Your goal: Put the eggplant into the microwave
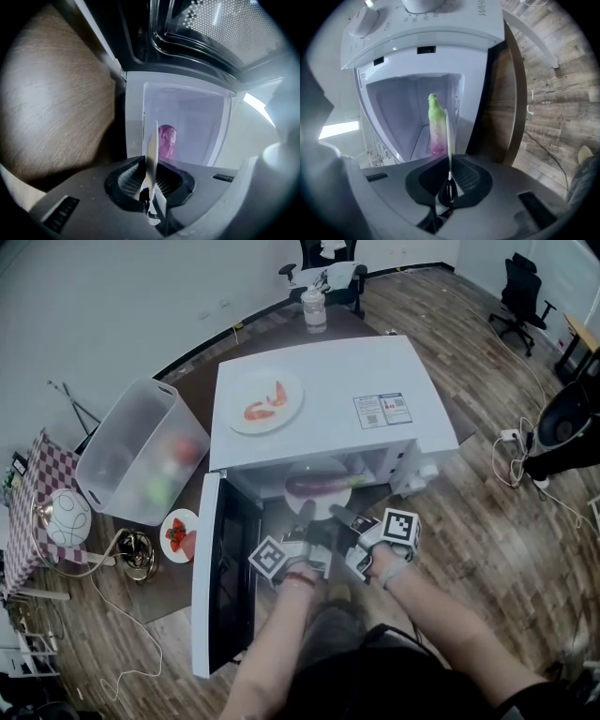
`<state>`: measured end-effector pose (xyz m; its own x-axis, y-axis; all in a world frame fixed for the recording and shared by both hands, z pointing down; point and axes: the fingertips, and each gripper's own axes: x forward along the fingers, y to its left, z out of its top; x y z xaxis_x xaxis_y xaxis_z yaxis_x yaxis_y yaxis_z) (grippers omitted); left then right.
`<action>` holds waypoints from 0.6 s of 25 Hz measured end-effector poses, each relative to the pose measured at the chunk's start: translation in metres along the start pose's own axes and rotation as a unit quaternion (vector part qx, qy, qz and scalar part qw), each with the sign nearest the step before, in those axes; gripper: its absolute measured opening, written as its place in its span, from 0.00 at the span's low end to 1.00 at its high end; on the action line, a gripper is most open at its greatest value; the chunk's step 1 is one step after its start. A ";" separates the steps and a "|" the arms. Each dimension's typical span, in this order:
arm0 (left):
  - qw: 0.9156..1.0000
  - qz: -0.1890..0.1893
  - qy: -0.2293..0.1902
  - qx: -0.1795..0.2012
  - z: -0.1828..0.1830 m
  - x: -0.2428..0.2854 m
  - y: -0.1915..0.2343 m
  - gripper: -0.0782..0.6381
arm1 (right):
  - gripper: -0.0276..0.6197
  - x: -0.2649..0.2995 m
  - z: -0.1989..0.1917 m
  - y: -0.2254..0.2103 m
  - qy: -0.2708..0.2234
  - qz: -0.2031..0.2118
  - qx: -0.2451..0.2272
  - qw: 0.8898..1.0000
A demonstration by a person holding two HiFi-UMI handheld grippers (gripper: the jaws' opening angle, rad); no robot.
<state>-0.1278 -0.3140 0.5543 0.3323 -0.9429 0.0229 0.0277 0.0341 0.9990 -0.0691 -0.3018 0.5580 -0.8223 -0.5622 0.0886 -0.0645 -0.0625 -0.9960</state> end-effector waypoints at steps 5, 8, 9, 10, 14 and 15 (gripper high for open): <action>1.000 0.002 0.008 -0.015 -0.006 -0.003 0.000 0.23 | 0.07 0.005 0.006 0.003 -0.008 0.004 0.002 1.000; 1.000 0.001 0.011 -0.015 -0.006 -0.006 0.001 0.23 | 0.07 0.009 0.007 0.004 -0.004 0.004 -0.004 1.000; 1.000 0.001 0.013 -0.013 -0.006 -0.007 0.001 0.23 | 0.07 0.010 0.008 0.004 -0.004 0.004 -0.003 1.000; 1.000 0.001 0.016 -0.011 -0.007 -0.007 0.002 0.23 | 0.07 0.011 0.008 0.004 -0.005 0.004 -0.002 1.000; 1.000 -0.001 0.028 -0.011 -0.012 -0.010 0.001 0.25 | 0.07 0.014 0.012 0.005 -0.010 0.003 0.002 1.000; 1.000 -0.001 0.028 -0.010 -0.013 -0.010 0.001 0.25 | 0.07 0.015 0.013 0.006 -0.011 0.003 0.001 1.000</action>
<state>-0.1189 -0.3001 0.5549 0.3847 -0.9229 0.0173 0.0477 0.0386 0.9981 -0.0743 -0.3215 0.5540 -0.8103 -0.5800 0.0839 -0.0589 -0.0618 -0.9963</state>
